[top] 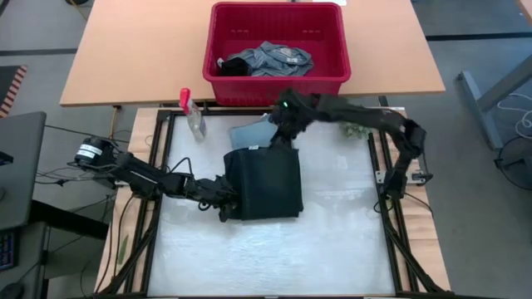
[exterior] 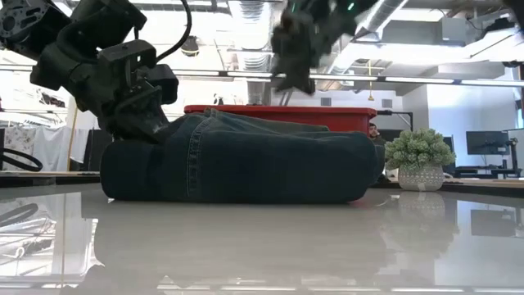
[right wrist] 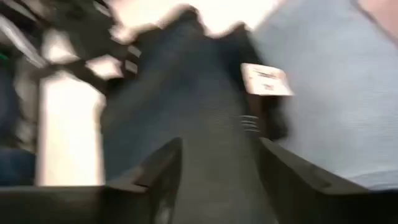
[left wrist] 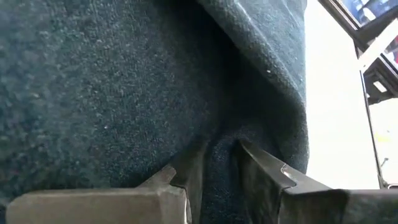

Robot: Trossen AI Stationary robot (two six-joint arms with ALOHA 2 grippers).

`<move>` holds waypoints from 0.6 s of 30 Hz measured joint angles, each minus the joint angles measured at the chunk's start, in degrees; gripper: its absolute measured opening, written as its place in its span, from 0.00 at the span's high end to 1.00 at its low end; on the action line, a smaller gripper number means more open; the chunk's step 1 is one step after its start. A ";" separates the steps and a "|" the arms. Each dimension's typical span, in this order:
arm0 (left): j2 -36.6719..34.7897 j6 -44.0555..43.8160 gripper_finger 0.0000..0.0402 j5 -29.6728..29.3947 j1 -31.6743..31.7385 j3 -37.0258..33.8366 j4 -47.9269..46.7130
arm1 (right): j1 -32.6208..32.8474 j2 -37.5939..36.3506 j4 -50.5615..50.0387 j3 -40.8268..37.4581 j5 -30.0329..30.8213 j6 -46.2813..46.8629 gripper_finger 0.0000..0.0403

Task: Fold Laundry from Bin
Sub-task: Fold the black pants from the red laundry bin

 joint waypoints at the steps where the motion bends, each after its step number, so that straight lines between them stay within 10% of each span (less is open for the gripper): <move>1: 0.00 -0.35 0.79 -0.53 -0.01 0.00 0.05 | -0.94 1.86 -1.90 1.72 0.12 -3.32 0.39; 9: 0.00 -6.43 0.79 -1.85 -0.02 0.00 0.94 | -4.69 13.04 -7.40 7.89 -0.32 -19.72 0.13; 18: -0.02 -9.65 0.79 -3.82 0.00 0.00 1.03 | -3.42 21.17 -8.91 8.03 -0.76 -25.94 0.07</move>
